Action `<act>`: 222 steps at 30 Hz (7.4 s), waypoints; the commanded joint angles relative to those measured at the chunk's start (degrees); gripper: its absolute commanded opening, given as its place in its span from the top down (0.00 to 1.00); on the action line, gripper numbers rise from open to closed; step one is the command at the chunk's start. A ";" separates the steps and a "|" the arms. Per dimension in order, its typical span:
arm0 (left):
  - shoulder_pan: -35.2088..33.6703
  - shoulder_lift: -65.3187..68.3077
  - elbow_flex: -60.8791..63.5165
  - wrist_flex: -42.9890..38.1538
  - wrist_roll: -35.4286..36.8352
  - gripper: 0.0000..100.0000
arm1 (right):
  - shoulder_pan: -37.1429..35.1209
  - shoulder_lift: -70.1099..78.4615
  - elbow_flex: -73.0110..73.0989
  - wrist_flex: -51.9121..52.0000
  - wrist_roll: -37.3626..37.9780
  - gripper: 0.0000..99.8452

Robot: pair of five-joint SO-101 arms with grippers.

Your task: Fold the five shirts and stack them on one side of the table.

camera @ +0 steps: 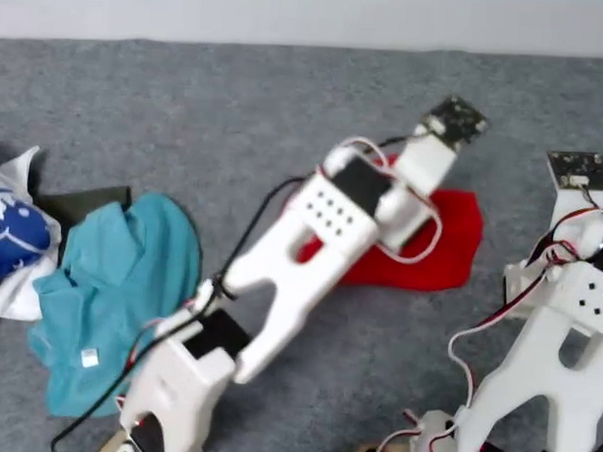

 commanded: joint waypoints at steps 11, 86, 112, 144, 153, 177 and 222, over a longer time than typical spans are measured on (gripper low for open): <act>5.27 8.70 -7.87 -13.01 3.52 1.00 | 0.75 -1.71 2.37 2.24 0.18 0.99; -62.24 -52.84 24.13 16.53 -13.89 1.00 | -17.01 52.53 -27.34 -35.30 2.73 0.99; -62.15 -53.10 28.62 16.26 -13.89 1.00 | -25.19 60.09 -63.91 2.33 -5.10 0.99; -62.24 -53.27 28.18 16.53 -13.71 1.00 | -18.42 33.89 -29.36 -7.43 -5.80 0.99; -62.15 -53.27 28.18 16.53 -13.63 1.00 | -14.29 43.30 -29.63 -27.82 -7.12 0.99; -62.15 -53.27 28.44 16.53 -13.63 1.00 | -13.67 57.36 -45.54 -15.87 -14.42 0.82; -61.98 -53.27 28.62 16.62 -13.63 1.00 | -17.36 64.92 -55.56 -25.54 -9.49 0.99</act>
